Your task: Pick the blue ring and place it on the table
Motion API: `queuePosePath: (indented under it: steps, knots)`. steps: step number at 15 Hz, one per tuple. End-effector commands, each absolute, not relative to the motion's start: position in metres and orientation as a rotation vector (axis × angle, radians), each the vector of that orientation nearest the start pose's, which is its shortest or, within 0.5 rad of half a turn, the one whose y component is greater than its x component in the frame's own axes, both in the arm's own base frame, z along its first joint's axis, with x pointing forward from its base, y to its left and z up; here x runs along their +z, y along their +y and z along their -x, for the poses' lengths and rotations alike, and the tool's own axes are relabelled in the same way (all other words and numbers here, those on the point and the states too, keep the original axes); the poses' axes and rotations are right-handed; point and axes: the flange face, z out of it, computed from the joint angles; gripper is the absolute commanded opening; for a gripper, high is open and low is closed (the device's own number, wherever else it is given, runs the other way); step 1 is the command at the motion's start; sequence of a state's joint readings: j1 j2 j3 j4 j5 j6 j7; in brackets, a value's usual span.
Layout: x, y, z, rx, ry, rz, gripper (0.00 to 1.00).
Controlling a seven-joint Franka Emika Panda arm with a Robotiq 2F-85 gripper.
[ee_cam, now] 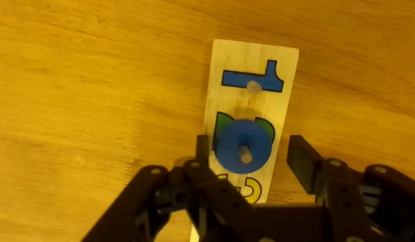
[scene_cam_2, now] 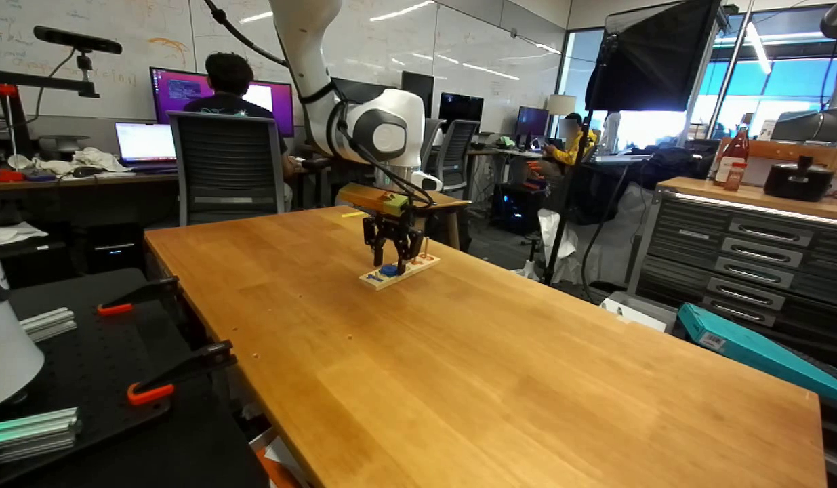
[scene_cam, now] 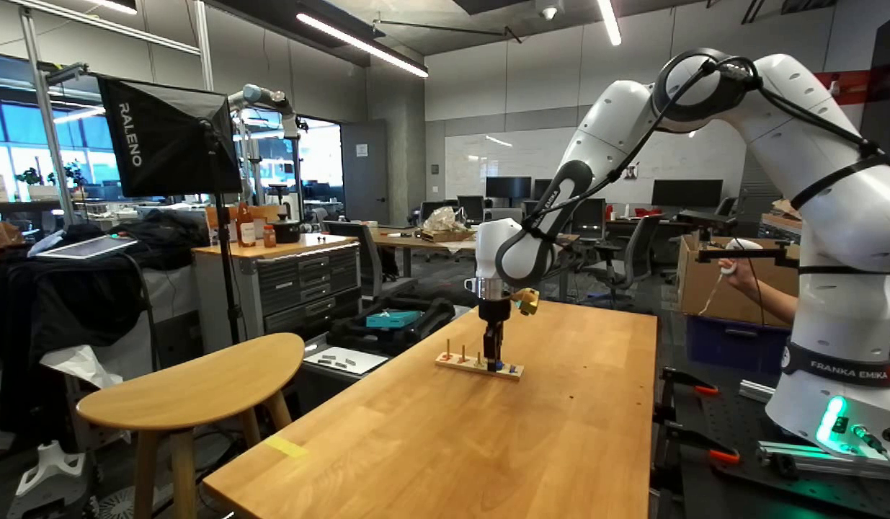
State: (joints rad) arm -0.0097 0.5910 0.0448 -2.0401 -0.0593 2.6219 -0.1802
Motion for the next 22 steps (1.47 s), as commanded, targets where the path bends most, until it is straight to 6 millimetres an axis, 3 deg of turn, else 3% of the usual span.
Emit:
queuePosePath:
  steps: [1,2,3,4,8,11,14,17,18,22]
  knots:
    - [0.145,0.016,-0.615,-0.014,-0.390,3.131,0.33]
    - [0.145,0.015,-0.616,-0.025,-0.386,3.133,0.23]
    - [0.145,0.014,-0.617,-0.030,-0.382,3.133,0.22]
    - [0.145,0.013,-0.618,-0.032,-0.379,3.134,0.26]
    - [0.151,0.013,-0.611,-0.016,-0.355,3.129,0.25]
    - [0.167,0.013,-0.609,-0.042,-0.329,3.142,0.25]
    - [0.190,-0.001,-0.613,-0.095,-0.270,3.166,0.25]
    - [0.209,-0.031,-0.618,-0.128,-0.166,3.207,0.25]
    - [0.209,-0.050,-0.619,-0.129,-0.119,3.233,0.25]
    - [0.192,-0.123,-0.617,-0.045,0.072,3.316,0.25]
